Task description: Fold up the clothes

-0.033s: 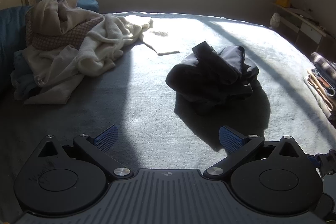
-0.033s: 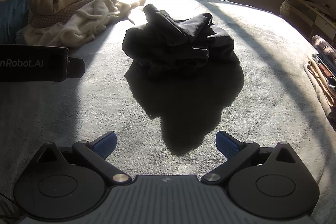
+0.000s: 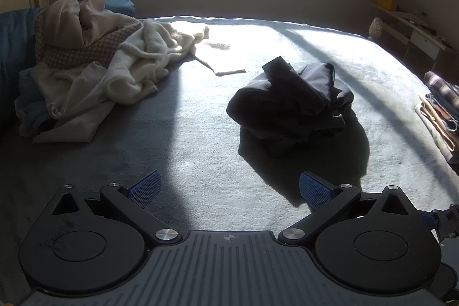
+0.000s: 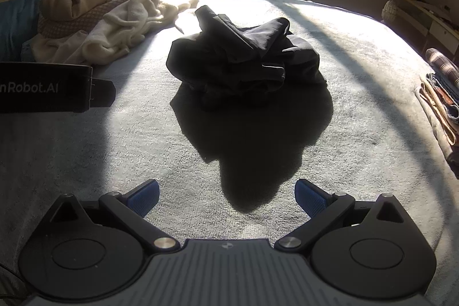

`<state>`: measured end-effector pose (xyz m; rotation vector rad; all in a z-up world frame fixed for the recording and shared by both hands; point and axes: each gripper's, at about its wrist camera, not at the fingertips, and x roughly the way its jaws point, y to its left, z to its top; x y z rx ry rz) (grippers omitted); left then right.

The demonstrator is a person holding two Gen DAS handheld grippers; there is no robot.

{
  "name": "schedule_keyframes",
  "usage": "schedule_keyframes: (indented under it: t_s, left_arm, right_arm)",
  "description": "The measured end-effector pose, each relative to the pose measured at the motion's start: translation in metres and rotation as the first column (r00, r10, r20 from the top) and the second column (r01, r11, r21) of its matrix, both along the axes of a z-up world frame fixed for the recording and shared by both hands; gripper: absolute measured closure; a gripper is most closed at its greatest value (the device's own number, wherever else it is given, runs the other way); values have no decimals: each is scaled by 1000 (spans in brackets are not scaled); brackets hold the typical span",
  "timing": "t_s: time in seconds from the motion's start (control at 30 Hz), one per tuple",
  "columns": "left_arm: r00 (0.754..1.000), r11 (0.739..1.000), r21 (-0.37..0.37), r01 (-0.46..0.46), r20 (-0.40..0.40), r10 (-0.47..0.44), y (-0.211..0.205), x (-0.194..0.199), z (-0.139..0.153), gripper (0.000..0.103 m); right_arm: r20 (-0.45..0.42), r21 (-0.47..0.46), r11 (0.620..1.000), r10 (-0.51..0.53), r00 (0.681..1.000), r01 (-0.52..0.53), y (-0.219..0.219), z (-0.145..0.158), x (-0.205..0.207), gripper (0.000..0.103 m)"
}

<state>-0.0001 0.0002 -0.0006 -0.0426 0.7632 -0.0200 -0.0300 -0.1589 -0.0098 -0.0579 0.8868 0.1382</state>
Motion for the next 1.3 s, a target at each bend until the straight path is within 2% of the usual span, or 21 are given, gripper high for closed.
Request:
schedule_keyframes:
  t_s: [0.23,0.37,0.57,0.73,1.07,1.3]
  left_arm:
    - [1000,1000,-12,-12,6,12,3,-1,-2,0]
    - [1000,1000,5,-18,3,18,0,-2,-3,0]
    - [999,1000,22,-12,34,12,-2,-3,-8,0]
    - [998,999,45,-29,57,26,-4,-5,-10,0]
    - [998,1000,-7,-28,61,28,2,-7,-12,0]
    - [998,999,-6,-33,51,33,2,-6,-15,0]
  right_arm:
    - [6,-6,1000,-2,1000,2,-1,3,-1,0]
    - [10,-17,1000,-16,1000,16,-1,2,2,0]
    - [54,-44,998,-50,997,52,-4,5,2,0]
    - [56,-47,997,-65,996,68,-6,6,3,0]
    - [49,-50,995,-82,995,84,-8,5,3,0]
    - [42,-49,995,-86,995,88,-9,6,5,0]
